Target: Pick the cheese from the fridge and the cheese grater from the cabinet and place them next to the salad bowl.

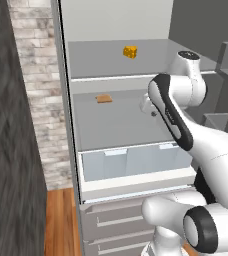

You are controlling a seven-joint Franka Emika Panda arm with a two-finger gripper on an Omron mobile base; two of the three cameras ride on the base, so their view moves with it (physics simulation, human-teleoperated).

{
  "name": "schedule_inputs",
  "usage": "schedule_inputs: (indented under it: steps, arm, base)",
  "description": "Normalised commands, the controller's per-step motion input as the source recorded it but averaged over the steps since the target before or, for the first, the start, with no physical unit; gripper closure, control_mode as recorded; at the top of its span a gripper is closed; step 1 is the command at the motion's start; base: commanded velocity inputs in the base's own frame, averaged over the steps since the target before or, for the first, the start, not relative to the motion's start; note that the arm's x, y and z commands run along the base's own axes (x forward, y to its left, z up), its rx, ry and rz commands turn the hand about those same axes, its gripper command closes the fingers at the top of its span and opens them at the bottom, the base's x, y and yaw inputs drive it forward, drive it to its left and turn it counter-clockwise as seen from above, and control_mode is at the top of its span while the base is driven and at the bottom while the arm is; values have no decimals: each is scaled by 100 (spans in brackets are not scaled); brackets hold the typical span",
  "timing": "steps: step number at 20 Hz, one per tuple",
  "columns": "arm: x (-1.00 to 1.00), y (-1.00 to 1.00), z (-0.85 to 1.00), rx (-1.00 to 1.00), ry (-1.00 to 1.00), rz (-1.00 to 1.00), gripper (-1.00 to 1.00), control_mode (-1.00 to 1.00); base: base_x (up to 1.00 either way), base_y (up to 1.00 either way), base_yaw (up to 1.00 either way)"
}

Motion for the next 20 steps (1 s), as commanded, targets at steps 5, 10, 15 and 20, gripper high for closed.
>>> schedule_inputs:
  steps: [5, 10, 15, 20]
  arm:
    - [-31, 0, 21, 0, -23, 3, -100, -100]
    - [-56, 0, 77, 0, -48, 5, -100, -100]
    - [-38, 0, 67, -6, -33, 4, -100, -100]
    - [-1, 0, 71, -3, -18, 0, -100, -100]
  base:
    - [0, 0, 0]
    - [0, 0, 0]
    - [0, 0, 0]
    - [0, 0, 0]
